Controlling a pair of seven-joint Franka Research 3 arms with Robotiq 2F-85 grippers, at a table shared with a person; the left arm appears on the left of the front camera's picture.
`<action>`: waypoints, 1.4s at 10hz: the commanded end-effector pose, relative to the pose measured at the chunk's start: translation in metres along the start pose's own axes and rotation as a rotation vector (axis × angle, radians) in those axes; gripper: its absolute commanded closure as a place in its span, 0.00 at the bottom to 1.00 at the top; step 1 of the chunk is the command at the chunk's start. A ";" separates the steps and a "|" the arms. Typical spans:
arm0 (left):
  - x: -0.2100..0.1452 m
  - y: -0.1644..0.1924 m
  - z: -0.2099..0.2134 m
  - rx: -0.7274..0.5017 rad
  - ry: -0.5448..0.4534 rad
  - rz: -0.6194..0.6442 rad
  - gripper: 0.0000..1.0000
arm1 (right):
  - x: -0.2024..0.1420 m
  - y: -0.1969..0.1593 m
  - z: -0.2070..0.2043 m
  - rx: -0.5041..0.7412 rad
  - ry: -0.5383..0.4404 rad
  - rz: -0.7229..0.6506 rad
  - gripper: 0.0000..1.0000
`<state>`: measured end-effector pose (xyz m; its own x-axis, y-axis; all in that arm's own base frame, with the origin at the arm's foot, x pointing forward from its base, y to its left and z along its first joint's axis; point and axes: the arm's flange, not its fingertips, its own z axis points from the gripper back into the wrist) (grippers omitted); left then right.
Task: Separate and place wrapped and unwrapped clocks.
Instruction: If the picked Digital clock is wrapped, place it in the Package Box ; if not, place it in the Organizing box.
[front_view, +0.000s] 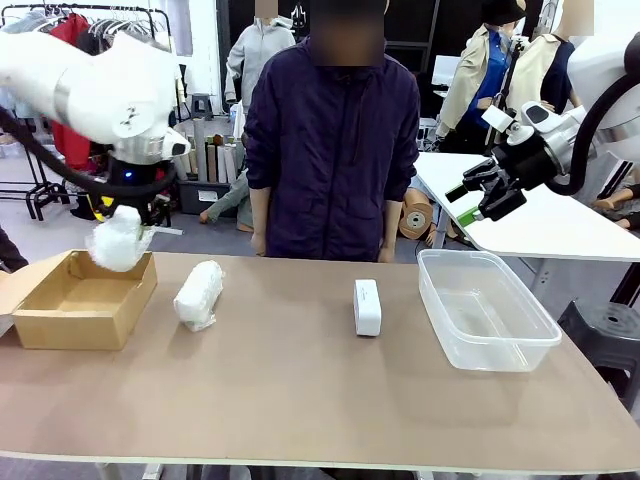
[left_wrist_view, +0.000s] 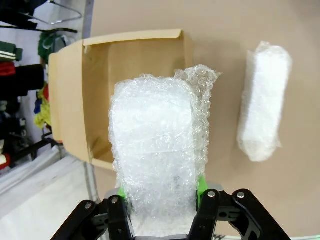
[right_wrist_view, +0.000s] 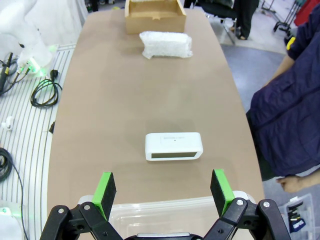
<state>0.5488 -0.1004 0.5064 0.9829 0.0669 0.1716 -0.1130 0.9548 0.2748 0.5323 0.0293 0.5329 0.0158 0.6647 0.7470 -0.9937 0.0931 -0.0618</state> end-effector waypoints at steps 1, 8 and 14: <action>-0.007 0.026 -0.016 -0.039 -0.007 -0.016 1.00 | 0.002 0.001 0.001 -0.001 -0.006 0.003 0.00; 0.000 0.040 -0.037 -0.005 0.030 0.006 1.00 | 0.002 0.001 0.001 -0.001 -0.006 0.003 0.00; 0.005 0.060 -0.071 -0.016 0.007 0.002 1.00 | 0.002 0.001 0.001 -0.001 -0.006 0.003 0.00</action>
<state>0.5584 -0.0381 0.4649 0.9855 0.0841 0.1474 -0.1210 0.9572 0.2629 0.5323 0.0293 0.5329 0.0158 0.6647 0.7470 -0.9937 0.0931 -0.0618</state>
